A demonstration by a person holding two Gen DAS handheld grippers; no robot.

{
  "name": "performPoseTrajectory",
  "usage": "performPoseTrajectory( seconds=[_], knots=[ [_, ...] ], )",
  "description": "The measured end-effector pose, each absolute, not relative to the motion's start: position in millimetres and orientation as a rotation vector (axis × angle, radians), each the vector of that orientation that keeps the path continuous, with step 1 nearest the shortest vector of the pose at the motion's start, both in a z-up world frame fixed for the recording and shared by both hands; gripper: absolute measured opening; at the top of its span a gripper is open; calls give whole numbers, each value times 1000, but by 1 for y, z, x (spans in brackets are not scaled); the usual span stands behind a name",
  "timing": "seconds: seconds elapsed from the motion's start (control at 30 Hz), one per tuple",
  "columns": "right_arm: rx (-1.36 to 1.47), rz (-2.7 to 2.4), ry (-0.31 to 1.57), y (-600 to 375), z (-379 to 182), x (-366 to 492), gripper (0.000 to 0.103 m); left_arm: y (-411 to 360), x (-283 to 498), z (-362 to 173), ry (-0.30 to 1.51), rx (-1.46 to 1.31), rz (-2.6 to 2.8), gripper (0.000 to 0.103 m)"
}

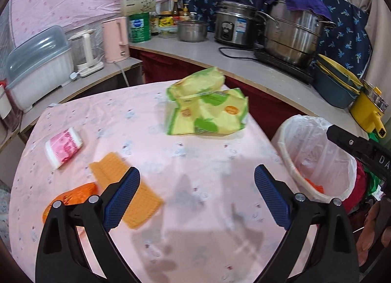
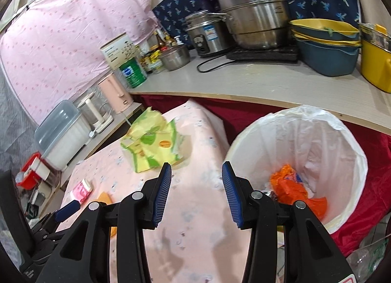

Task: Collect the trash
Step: 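Move both open tools back over the remaining trash on the table, then grasp the orange printed bag with the left tool while the right tool grasps the orange mesh sponge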

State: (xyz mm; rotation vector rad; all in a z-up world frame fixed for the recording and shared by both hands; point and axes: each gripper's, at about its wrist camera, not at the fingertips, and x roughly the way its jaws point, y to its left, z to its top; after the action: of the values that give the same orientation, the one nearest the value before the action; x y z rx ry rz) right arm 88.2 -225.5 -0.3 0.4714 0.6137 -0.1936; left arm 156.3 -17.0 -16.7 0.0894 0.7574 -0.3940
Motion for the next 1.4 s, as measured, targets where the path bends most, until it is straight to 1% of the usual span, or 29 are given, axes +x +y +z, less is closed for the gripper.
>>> performPoseTrajectory(
  seconds=[0.47,0.8,1.4],
  knots=[
    [390,-53,676,-143,0,114,42,67,152,-26,758,87,-261,91],
    [347,34,736,-92,-14,132,42,122,155,-44,784,106,-181,91],
    [272,96,874,-29,-61,180,42,169,168,-100,876,181,-147,91]
  ],
)
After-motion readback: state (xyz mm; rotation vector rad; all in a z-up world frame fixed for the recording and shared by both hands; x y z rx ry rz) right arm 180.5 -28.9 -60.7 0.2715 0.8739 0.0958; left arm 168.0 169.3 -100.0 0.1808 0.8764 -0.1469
